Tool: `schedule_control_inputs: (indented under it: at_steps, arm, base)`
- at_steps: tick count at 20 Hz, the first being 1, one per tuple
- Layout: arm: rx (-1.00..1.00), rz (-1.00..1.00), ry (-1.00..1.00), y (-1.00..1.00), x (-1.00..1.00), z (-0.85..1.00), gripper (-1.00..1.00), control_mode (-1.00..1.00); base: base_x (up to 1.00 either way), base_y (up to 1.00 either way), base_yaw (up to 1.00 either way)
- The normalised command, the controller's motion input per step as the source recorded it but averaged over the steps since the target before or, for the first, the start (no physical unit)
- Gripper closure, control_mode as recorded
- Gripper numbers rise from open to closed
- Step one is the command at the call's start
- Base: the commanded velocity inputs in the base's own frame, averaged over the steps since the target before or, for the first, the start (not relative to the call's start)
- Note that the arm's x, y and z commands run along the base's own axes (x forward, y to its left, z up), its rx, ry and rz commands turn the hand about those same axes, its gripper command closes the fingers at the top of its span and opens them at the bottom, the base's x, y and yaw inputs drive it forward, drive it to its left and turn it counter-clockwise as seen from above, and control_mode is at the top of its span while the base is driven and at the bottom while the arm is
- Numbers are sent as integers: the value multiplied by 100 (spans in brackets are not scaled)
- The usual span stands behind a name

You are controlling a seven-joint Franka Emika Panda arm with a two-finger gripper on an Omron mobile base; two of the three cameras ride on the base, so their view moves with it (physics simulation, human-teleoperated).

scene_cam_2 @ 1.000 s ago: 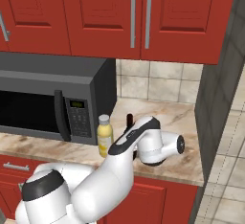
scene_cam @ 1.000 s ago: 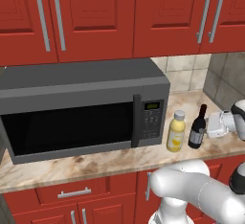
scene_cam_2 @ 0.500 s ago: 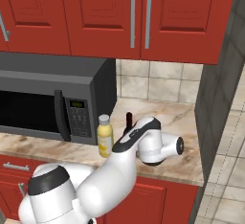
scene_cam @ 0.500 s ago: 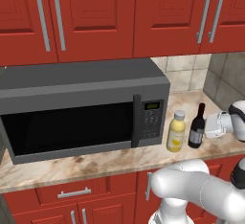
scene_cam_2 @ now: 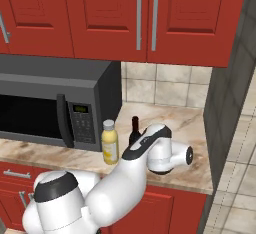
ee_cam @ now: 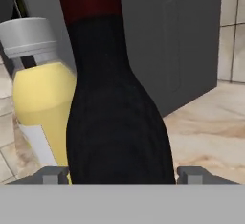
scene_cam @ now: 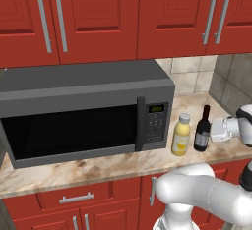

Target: There is a wine glass and glass cup on the dining counter. Place the wine bottle next to the wine glass and the juice bottle next to the glass cup.

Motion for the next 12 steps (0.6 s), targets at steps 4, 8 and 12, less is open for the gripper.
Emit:
schedule_control_inputs:
  at_steps: [4, 8, 12]
  arm:
    - [5, 0, 0, 0, -11, 1, 100, -100]
    - [7, 0, 0, 0, -14, 11, 100, -100]
    - [8, 0, 0, 0, -28, 34, 100, -100]
  base:
    - [0, 0, 0]
    - [0, 0, 0]
    - [0, 0, 0]
